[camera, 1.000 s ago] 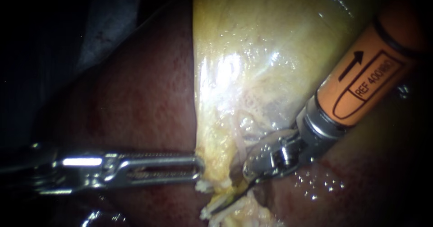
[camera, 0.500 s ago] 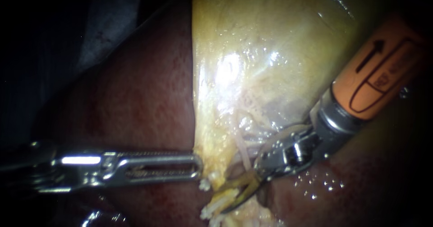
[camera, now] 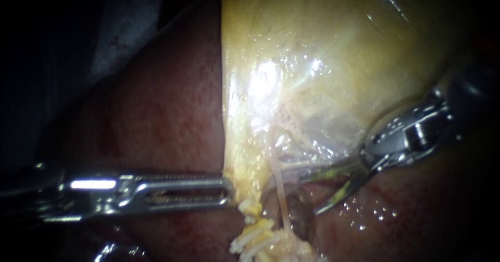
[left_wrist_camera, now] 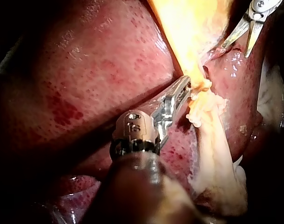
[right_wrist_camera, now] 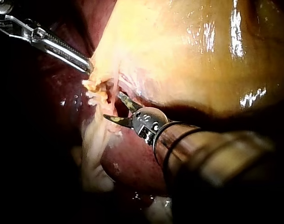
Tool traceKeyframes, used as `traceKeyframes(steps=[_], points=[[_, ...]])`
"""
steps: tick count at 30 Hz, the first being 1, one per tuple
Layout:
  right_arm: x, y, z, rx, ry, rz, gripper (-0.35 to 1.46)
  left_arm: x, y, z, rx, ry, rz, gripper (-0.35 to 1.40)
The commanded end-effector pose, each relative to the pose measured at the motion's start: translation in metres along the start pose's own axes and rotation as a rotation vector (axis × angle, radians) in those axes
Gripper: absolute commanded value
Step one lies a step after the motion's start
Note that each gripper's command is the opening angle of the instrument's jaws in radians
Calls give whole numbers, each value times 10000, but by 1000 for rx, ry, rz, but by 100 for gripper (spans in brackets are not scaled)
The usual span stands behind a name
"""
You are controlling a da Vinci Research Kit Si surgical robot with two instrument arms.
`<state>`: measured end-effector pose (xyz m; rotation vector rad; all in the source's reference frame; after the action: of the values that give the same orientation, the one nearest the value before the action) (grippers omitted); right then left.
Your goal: Go back from the cut left tube
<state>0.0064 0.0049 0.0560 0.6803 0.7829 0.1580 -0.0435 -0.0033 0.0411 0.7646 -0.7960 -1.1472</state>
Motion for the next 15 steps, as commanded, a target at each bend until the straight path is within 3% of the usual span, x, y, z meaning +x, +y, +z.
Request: traceKeyframes(steps=[1,8,15], points=[[1,1,-10,-10,0,-4,61,0,0,0,0,0,0,-35],[14,10,-57,-68,66,-21,61,0,0,0,0,0,0,-35],[21,13,-70,-108,71,-33,67,0,0,1,0,-1,0,-35]])
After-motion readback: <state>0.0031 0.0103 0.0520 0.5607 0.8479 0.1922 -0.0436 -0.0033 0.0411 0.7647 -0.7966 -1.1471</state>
